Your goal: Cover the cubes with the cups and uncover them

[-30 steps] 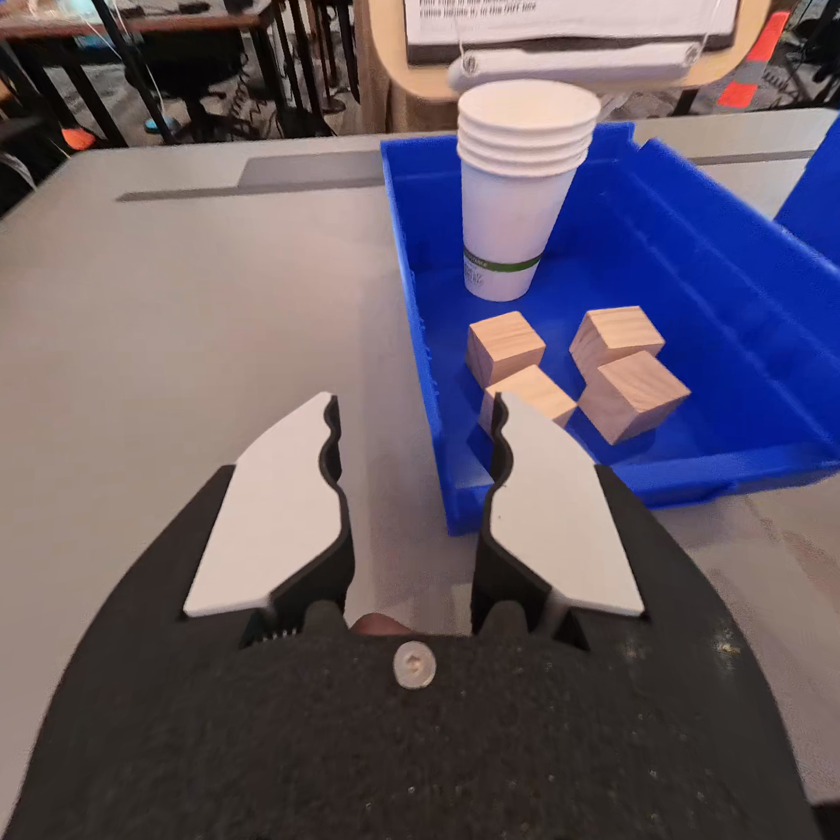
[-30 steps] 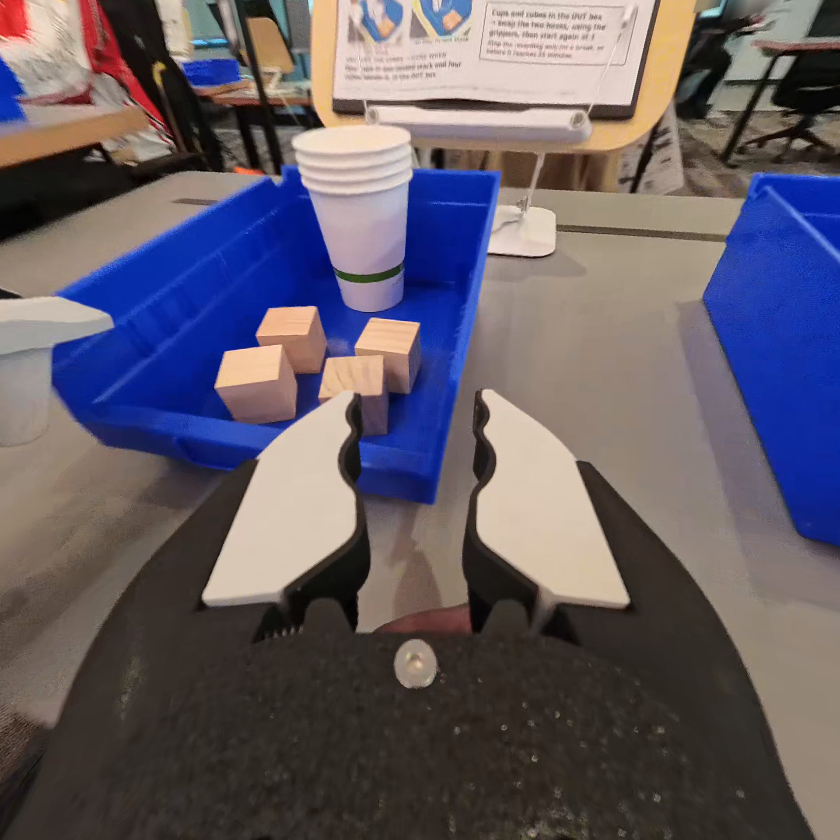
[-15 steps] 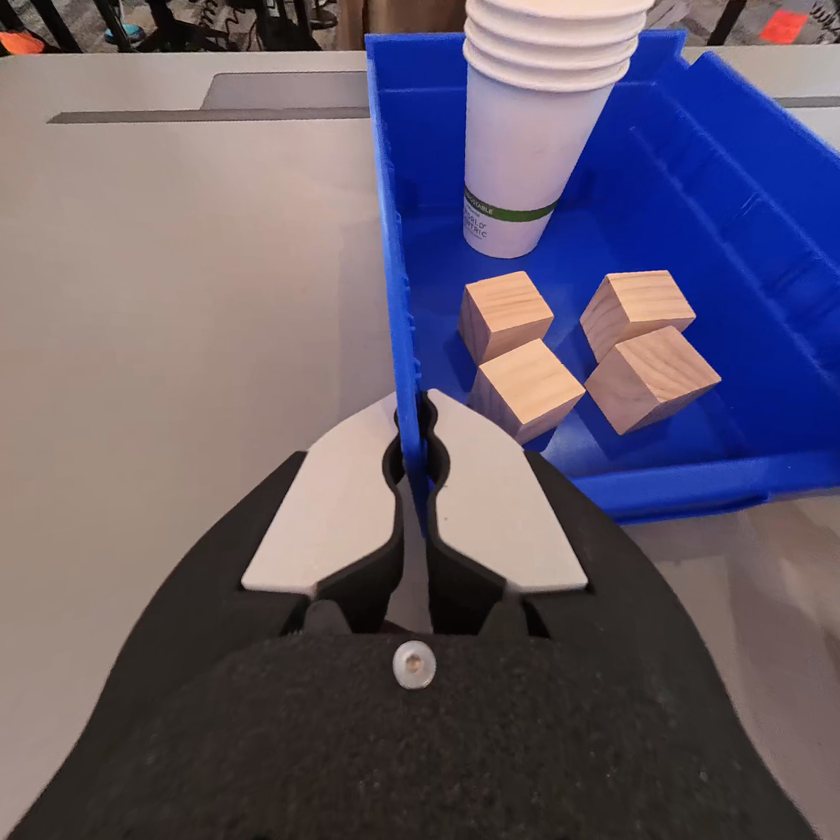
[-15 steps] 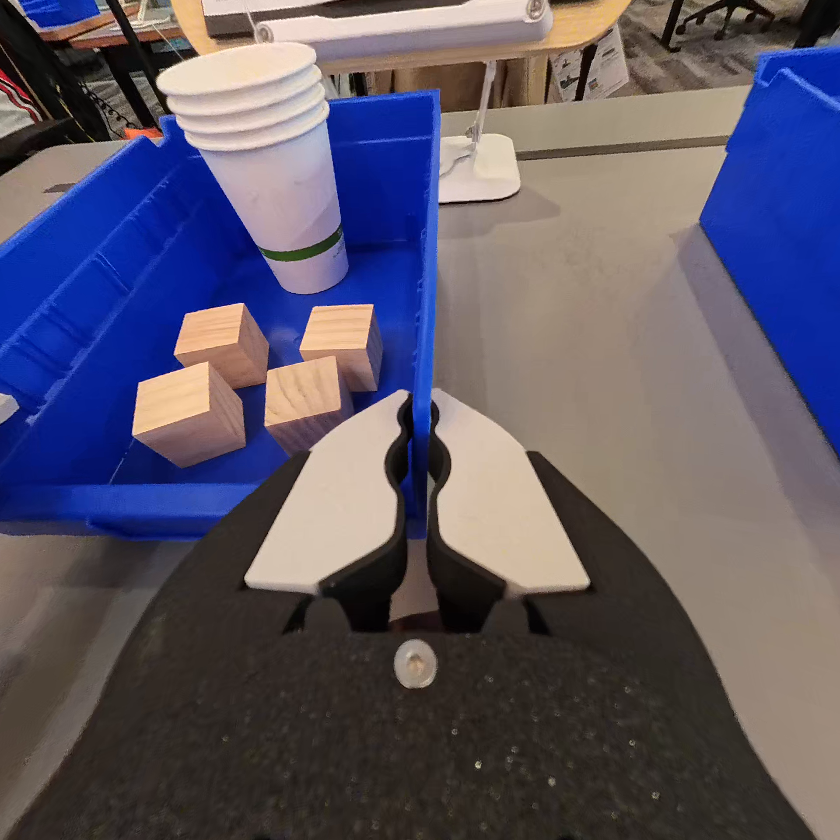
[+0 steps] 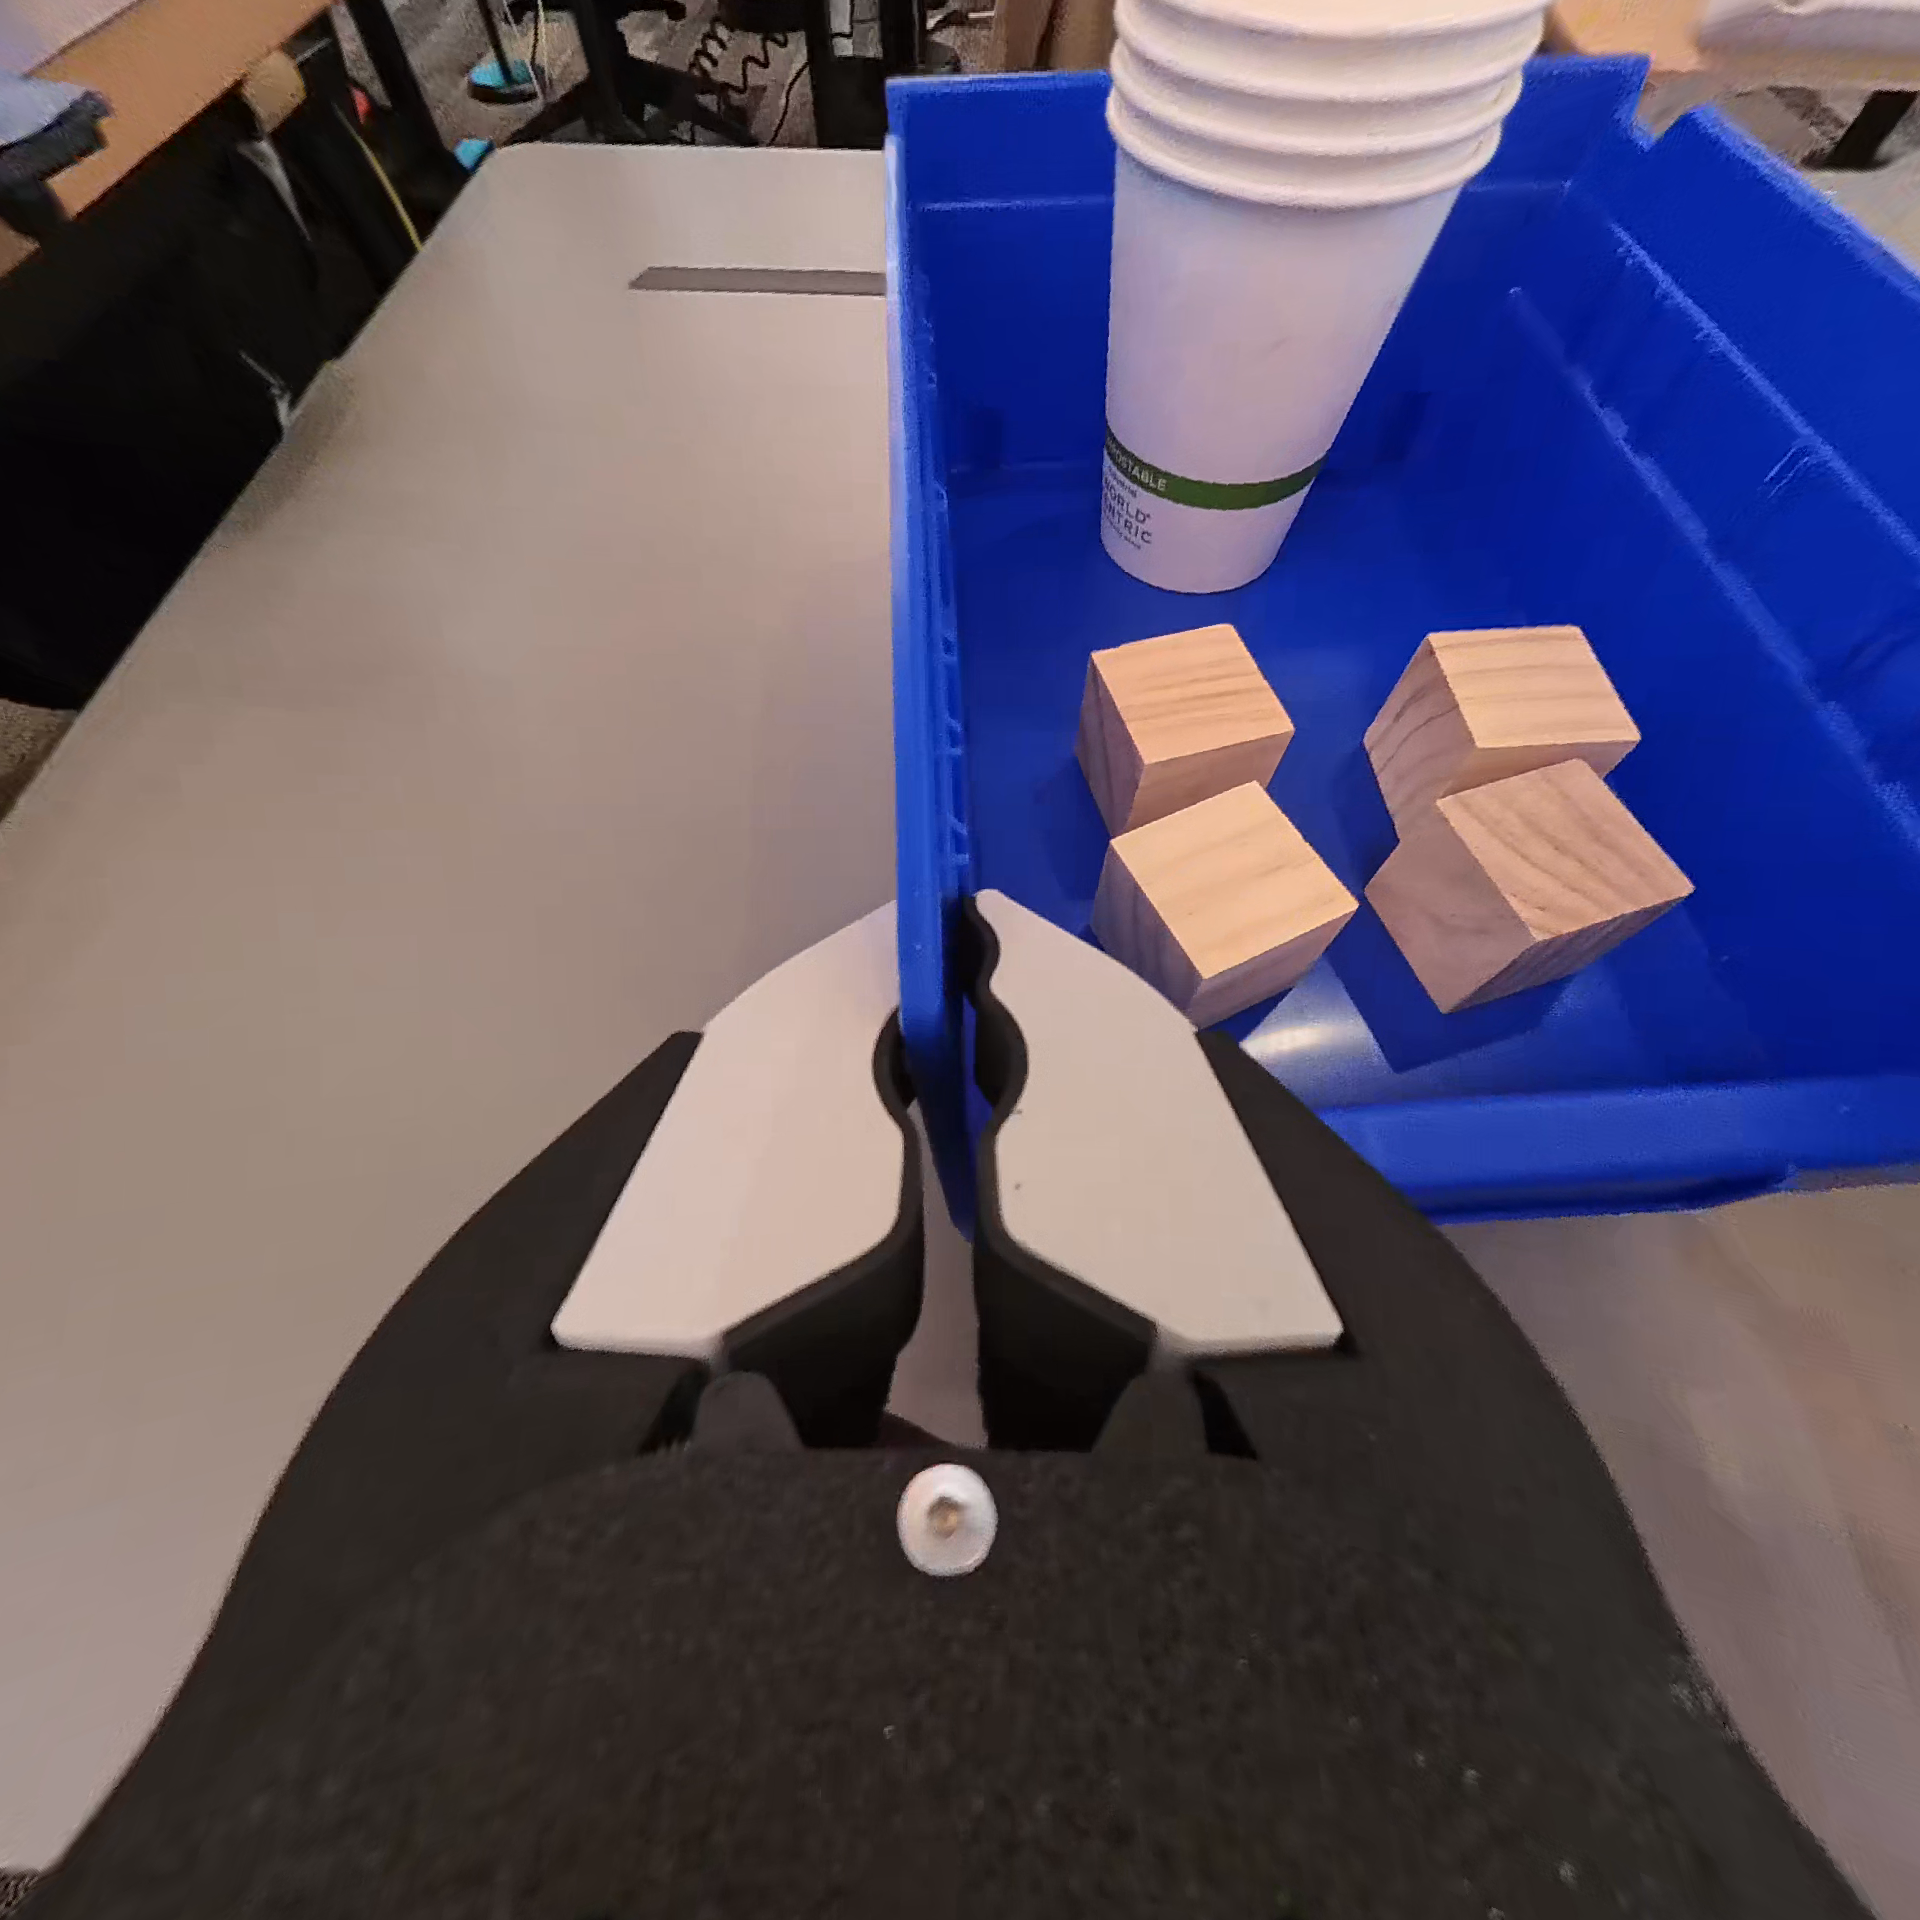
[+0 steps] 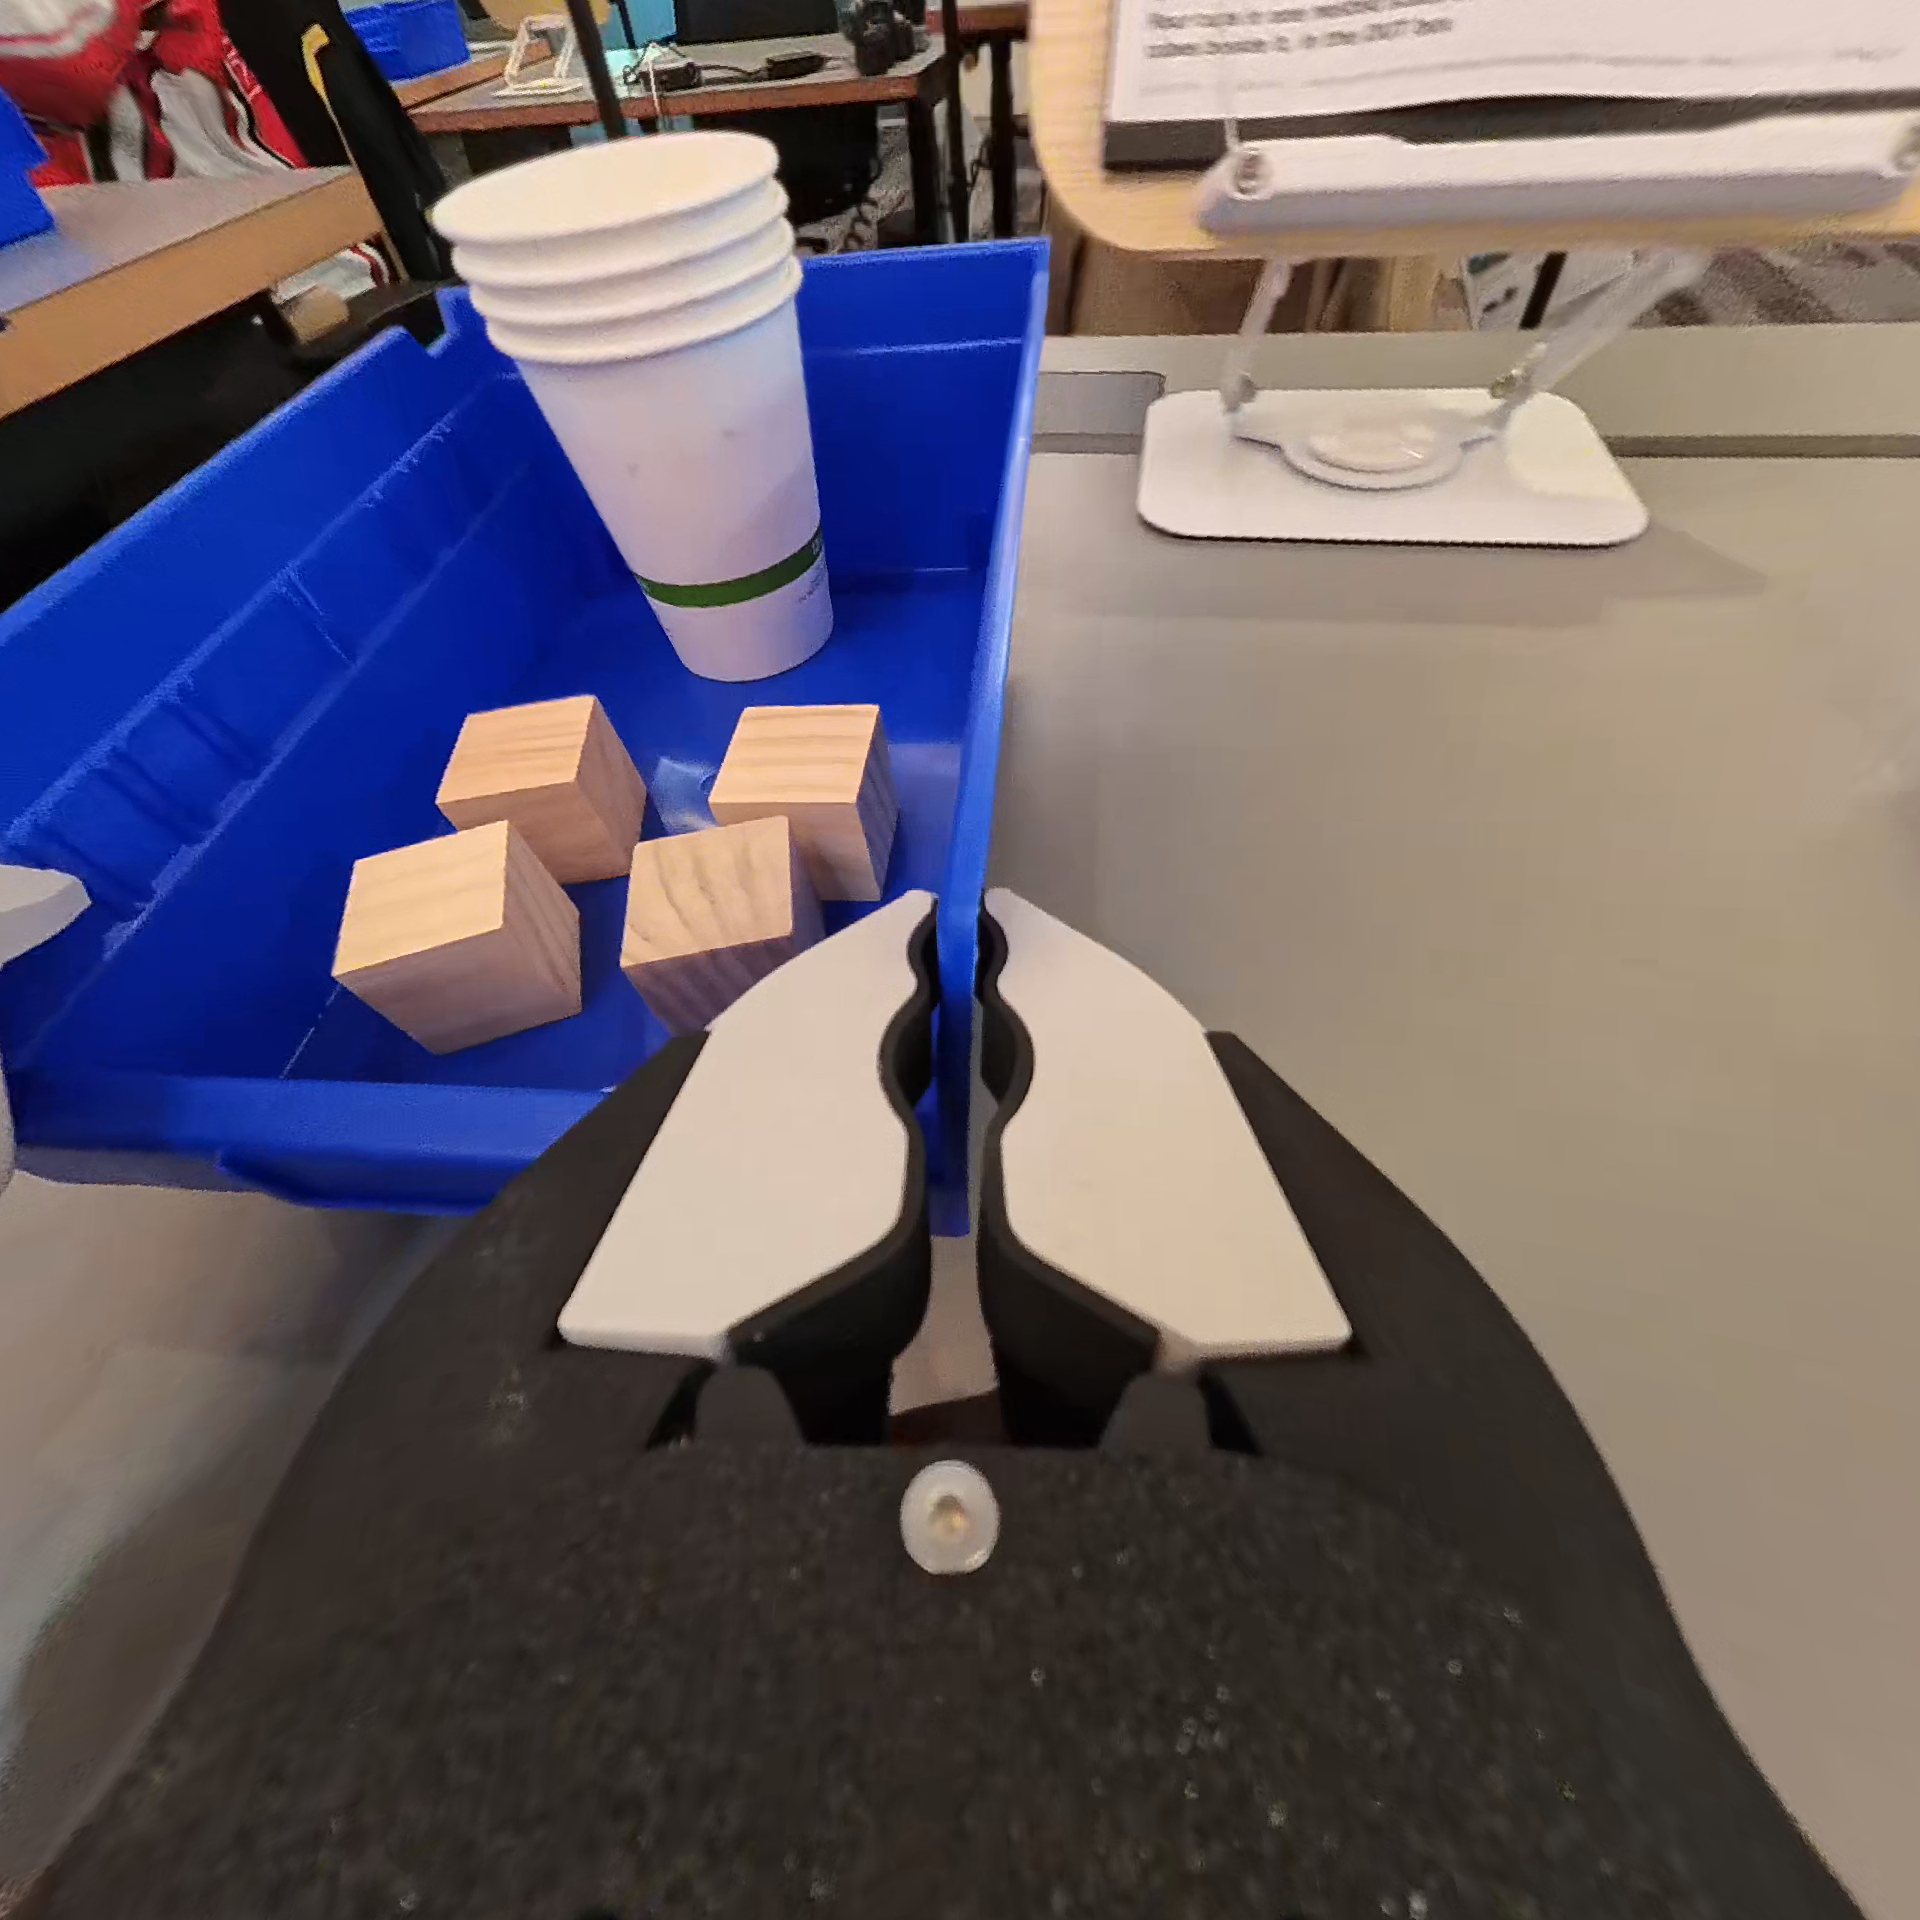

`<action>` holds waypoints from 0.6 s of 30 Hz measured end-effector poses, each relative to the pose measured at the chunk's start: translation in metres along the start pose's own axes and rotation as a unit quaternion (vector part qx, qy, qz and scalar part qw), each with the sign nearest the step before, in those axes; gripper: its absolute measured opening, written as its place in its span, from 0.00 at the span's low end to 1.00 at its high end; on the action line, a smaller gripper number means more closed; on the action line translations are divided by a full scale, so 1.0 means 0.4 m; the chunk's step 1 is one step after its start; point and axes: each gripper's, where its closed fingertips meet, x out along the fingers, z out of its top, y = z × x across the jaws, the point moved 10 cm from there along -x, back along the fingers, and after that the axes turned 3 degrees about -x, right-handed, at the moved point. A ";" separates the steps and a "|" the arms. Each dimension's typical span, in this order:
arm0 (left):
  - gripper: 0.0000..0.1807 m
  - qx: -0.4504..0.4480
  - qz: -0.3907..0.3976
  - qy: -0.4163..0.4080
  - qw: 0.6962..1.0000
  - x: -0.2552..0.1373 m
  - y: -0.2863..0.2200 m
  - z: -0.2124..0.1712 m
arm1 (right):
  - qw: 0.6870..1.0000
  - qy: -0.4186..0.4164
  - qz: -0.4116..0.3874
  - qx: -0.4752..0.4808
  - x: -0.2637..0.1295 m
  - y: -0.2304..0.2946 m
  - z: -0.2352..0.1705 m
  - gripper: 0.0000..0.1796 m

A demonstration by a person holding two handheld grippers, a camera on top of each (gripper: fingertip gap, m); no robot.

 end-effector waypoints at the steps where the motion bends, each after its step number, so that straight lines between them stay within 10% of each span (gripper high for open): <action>1: 0.02 -0.005 0.001 0.001 1.000 0.005 0.025 0.000 | 1.000 0.000 0.002 -0.004 0.010 0.023 0.005 0.02; 18: 0.03 0.003 0.019 -0.006 1.000 0.068 0.143 -0.006 | 0.998 0.025 0.056 -0.006 0.088 0.119 -0.027 0.11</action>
